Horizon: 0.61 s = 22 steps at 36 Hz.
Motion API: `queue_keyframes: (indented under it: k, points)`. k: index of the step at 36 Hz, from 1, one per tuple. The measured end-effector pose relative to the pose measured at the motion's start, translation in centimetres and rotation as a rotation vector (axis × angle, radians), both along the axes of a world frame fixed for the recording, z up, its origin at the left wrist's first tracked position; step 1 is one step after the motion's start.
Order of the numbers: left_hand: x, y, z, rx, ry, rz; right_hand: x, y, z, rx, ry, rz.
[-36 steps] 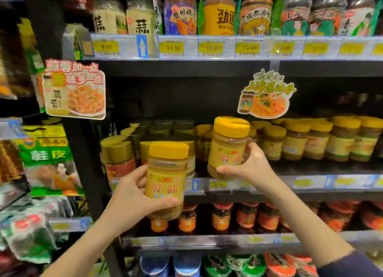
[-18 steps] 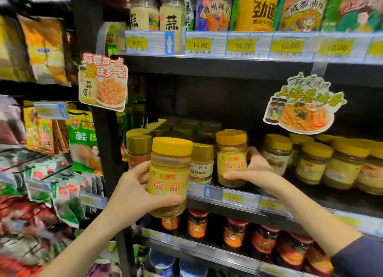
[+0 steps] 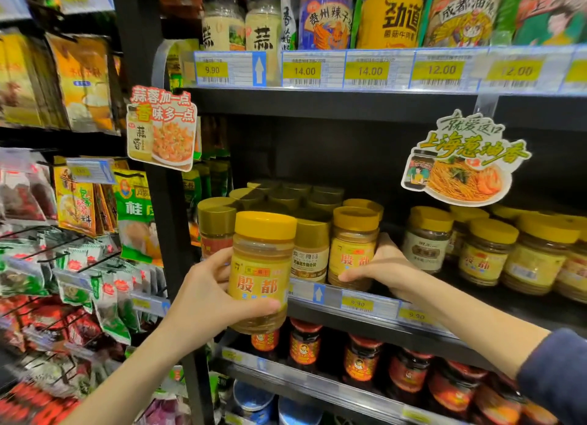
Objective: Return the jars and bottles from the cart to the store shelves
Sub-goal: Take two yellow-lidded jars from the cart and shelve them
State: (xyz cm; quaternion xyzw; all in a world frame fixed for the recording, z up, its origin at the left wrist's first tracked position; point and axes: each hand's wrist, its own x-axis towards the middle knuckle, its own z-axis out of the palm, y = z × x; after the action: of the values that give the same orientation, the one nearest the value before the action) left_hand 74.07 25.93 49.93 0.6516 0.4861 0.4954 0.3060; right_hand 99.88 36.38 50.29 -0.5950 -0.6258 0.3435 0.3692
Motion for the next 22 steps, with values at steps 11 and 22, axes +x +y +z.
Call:
queue_keyframes:
  k: [11,22]
  points:
    - [0.2,-0.1,-0.3,-0.016,-0.031,0.0,-0.3,0.4,-0.2,-0.008,-0.102,-0.048]
    - [2.3,0.0,-0.7,-0.049,-0.046,-0.015,-0.1,-0.9,1.5,-0.046,-0.035,0.035]
